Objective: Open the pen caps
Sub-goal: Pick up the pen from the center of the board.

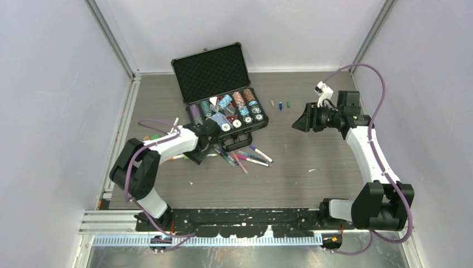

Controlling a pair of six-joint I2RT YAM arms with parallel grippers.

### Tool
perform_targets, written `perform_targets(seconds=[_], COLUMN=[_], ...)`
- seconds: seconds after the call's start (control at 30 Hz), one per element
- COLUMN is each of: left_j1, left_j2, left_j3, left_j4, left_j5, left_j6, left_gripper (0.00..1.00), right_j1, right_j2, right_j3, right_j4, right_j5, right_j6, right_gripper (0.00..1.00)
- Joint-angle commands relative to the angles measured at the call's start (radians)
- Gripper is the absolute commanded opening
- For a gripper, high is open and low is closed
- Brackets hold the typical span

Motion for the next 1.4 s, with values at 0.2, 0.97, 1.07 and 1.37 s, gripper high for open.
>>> perform_targets(seconds=[0.2,0.97,1.07,1.37], left_j1=[0.021,0.021,0.020,0.020], left_j2=[0.069,-0.305,-0.418,-0.628], left_j3=[0.052,-0.172,-0.274,-0.605], left_j4=[-0.001,0.193,0.379,1.298], left_j5=[0.008,0.143,0.246,0.686], left_j6=[0.002,0.210,0.364,0.672], left_gripper=[0.37,0.00,0.00,0.00], right_j1=[-0.009,-0.023,-0.021,0.194], right_j2=[0.002,-0.003,0.014,0.014], right_j3=[0.016,0.013,-0.002,-0.108], right_j4=[0.003,0.000,-0.007,0.100], right_j5=[-0.020,-0.071,-0.208,-0.390], right_j6=[-0.018,-0.014,-0.031,-0.063], right_gripper=[0.54,0.54,0.54,0.63])
